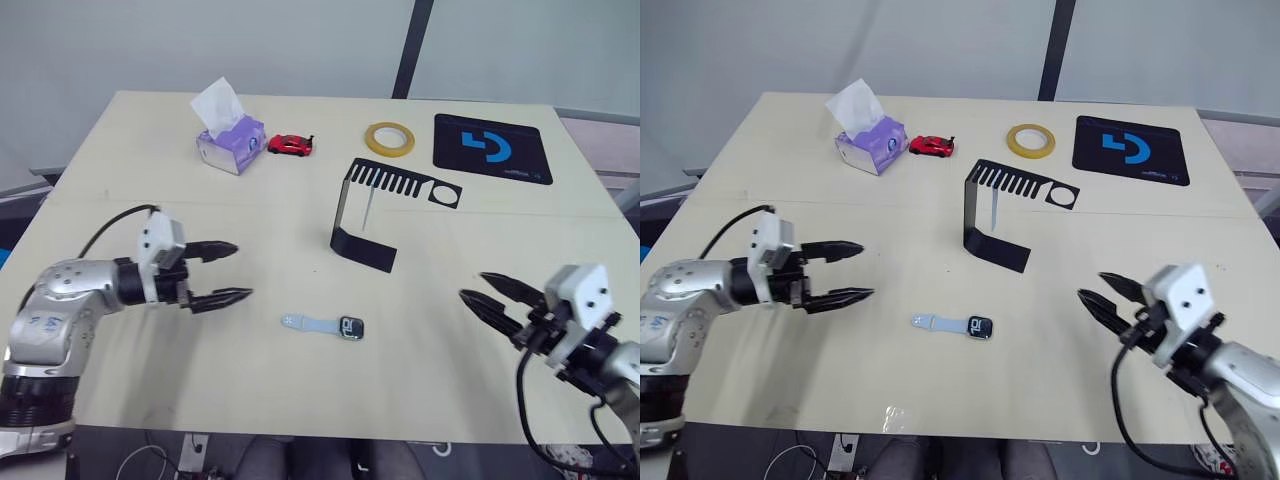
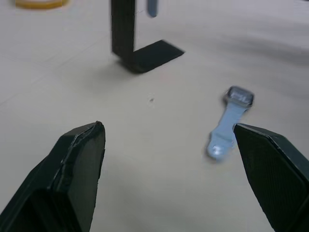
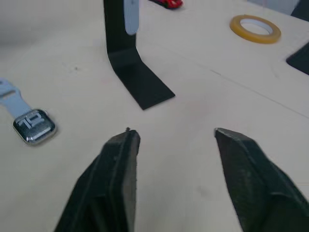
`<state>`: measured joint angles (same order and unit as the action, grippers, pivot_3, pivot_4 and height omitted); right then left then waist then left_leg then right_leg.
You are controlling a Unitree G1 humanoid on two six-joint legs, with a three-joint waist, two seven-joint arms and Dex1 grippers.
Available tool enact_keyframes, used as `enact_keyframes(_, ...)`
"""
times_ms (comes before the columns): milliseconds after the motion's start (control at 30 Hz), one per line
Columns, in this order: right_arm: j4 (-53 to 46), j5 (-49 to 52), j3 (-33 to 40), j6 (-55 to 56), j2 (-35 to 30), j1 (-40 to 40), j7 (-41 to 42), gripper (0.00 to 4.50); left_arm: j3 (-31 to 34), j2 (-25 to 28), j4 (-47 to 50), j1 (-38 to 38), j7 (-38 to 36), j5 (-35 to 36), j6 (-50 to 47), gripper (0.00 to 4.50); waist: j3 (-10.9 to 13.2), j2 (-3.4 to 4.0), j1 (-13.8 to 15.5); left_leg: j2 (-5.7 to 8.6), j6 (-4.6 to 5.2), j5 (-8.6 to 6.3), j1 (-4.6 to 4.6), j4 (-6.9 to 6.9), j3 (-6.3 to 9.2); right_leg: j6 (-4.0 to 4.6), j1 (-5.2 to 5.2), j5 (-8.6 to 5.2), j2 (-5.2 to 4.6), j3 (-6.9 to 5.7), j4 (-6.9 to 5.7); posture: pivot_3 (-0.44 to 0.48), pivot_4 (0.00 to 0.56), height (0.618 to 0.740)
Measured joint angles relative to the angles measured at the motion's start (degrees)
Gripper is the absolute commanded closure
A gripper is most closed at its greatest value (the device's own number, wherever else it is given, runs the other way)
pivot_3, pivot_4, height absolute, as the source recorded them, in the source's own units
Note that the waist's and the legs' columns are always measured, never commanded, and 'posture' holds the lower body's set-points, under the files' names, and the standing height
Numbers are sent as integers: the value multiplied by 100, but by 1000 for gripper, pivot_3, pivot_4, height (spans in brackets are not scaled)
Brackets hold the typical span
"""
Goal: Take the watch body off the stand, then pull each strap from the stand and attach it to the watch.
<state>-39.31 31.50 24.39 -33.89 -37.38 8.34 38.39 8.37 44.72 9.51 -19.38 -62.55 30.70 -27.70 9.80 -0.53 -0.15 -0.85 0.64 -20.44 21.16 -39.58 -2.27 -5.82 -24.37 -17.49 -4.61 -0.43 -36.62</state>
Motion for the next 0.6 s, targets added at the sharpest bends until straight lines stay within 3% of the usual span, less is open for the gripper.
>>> enact_keyframes(33,165,-38,-283,-82,5,-380,-139,4235,-37,-158,153,-120,162,98,-177,0,0,0,-5,2,-1,0,1,-5,-1,0,0,0,1,0,-2,0,150,738)
enact_keyframes(67,330,-139,-582,-161,41,-765,-286,4470,-102,-354,324,-267,330,190,-331,0,0,0,-13,5,0,0,3,-12,-4,-1,-1,0,4,2,-4,0,150,738)
enact_keyframes(167,842,-486,-1350,-300,379,-1684,-783,4470,-394,-807,884,-631,845,403,-697,0,0,0,-13,4,-3,1,2,-14,-3,0,-8,0,7,5,-21,0,150,738)
enact_keyframes(333,1876,-1195,-2269,-203,950,-2446,-1289,4470,-577,-1441,1050,-816,1847,387,-1091,0,0,0,-23,6,-5,2,6,-15,-5,0,-16,0,14,6,-28,0,150,738)
enact_keyframes(600,2808,-1812,-2786,194,1341,-2828,-1519,4470,-811,-1653,1472,-808,2535,230,-1227,0,0,0,-12,8,-7,3,7,-16,-4,0,-16,0,13,4,-28,0,150,738)
